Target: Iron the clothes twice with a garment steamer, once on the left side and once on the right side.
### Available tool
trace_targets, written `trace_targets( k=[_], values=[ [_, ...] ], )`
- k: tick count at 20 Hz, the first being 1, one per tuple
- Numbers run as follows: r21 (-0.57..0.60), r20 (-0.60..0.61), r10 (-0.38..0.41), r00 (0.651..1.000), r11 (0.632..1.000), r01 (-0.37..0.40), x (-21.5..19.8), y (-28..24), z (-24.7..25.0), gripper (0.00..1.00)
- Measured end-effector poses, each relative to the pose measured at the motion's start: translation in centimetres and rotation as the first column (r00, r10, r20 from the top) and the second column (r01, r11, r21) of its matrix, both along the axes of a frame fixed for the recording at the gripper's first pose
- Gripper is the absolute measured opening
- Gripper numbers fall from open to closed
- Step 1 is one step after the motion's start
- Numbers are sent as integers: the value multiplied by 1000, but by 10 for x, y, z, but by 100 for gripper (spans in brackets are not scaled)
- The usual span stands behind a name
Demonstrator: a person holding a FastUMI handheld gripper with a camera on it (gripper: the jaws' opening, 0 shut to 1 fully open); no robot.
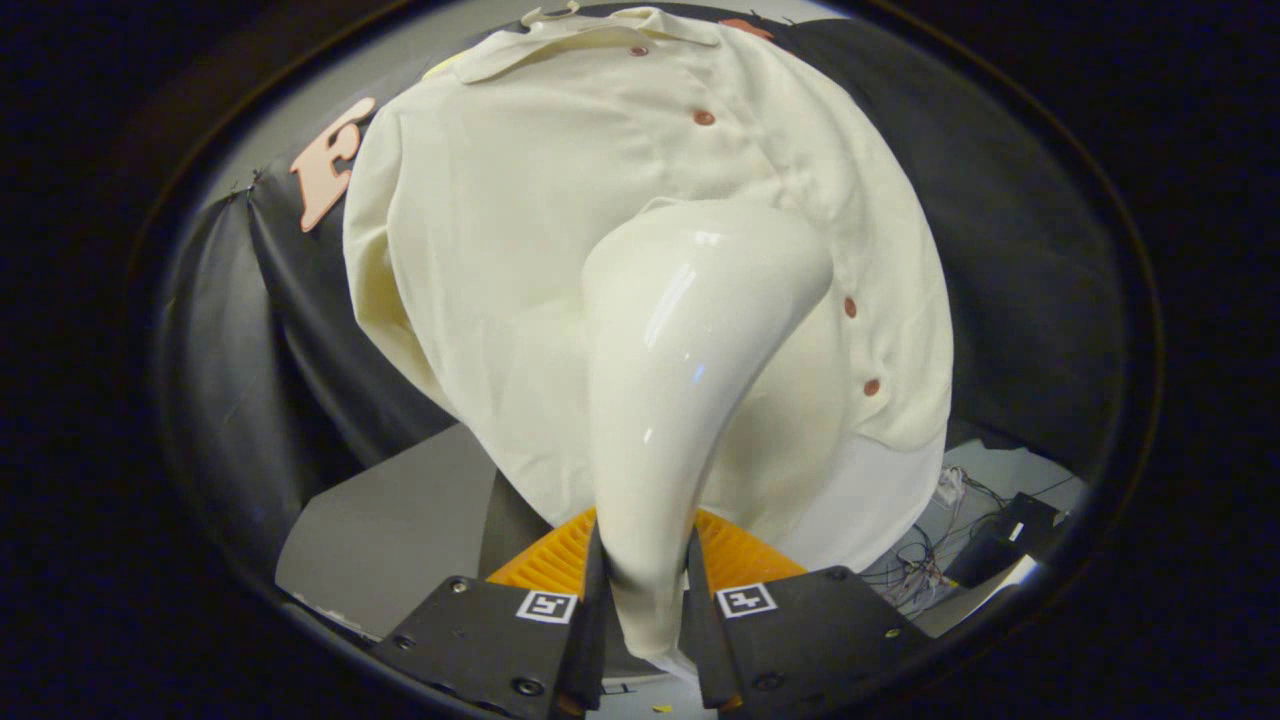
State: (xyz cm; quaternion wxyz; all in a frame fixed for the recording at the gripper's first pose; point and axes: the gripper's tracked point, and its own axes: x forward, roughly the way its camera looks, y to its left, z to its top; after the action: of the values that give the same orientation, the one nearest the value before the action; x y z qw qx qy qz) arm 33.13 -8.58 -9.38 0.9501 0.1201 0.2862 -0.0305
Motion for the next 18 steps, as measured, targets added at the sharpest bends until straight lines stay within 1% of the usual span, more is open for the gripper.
trace_targets(
  k=[6, 8, 10, 14, 17, 18],
  values=[
    [-32, -99, 72, 992, 997, -76, -25, -6, -64, 37],
    [-40, -139, 117, 983, 992, -124, -39, -4, -77, 37],
    [-55, -173, 162, 972, 983, -174, -48, 2, -83, 37],
    [-74, -216, 187, 958, 976, -207, -58, -6, -90, 37],
    [-96, -230, 202, 952, 969, -229, -61, -6, -70, 37],
    [-111, -219, 206, 954, 966, -234, -61, -8, -66, 37]
  ],
)
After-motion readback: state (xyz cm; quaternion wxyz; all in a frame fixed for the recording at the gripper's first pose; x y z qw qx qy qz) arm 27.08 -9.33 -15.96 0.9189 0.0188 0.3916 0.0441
